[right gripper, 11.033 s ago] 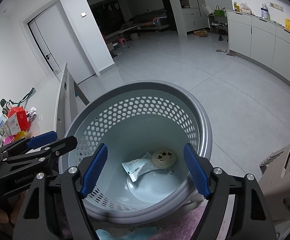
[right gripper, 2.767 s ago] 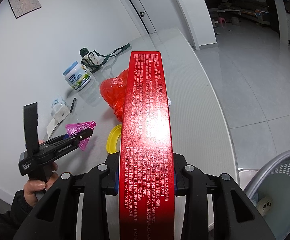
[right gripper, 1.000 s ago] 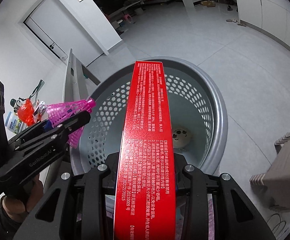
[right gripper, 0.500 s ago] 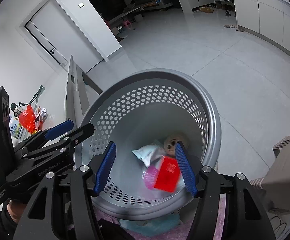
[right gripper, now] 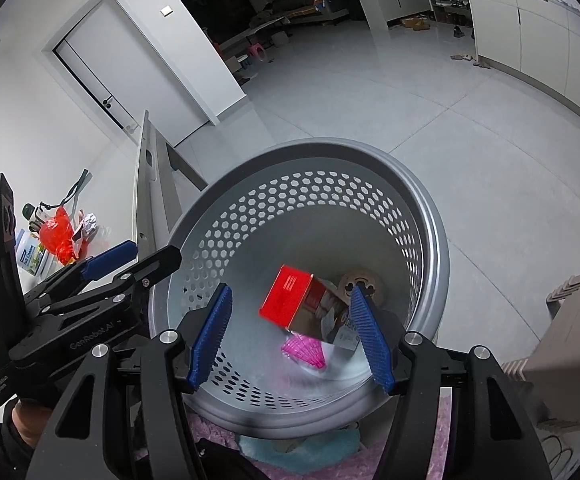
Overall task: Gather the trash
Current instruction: 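Withdraw both open tools from the basket back over the table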
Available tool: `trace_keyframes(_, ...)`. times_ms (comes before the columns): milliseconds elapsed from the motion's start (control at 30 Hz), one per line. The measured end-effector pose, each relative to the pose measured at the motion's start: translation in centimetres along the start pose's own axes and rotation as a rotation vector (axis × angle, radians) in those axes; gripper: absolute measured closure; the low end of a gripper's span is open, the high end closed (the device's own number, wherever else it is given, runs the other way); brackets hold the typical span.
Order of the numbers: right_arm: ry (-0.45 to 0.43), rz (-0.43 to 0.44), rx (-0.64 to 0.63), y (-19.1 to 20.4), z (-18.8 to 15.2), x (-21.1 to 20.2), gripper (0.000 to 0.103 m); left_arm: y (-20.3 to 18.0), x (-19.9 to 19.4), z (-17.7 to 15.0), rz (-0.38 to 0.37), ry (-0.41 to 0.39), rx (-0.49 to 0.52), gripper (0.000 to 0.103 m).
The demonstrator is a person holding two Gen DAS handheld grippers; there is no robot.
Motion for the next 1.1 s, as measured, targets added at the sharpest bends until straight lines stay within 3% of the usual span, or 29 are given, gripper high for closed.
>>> trace_keyframes(533, -0.038, 0.048, -0.063, 3.6, -0.2, -0.5, 0.036, 4.8, -3.0, 0.0, 0.099, -0.063, -0.056, 0.020)
trace_keyframes(800, -0.061, 0.121, -0.136, 8.9, -0.2, 0.6, 0.036, 9.8, -5.4, -1.3, 0.182, -0.084, -0.118, 0.018)
trace_keyframes(1100, -0.057, 0.242, -0.233, 16.6, -0.3, 3.4, 0.033, 17.2, -9.0, -3.3, 0.325, -0.105, -0.187, 0.018)
Point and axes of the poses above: each gripper's, at about its wrist camera, not at the fingertips, and x roughly the way its jaws point, y to its left, z to its top, the point moved 7 cm from there along x, roughly the way its jaws point, and after that the axes turned 14 degrees about -y, right-handed, at the moved point
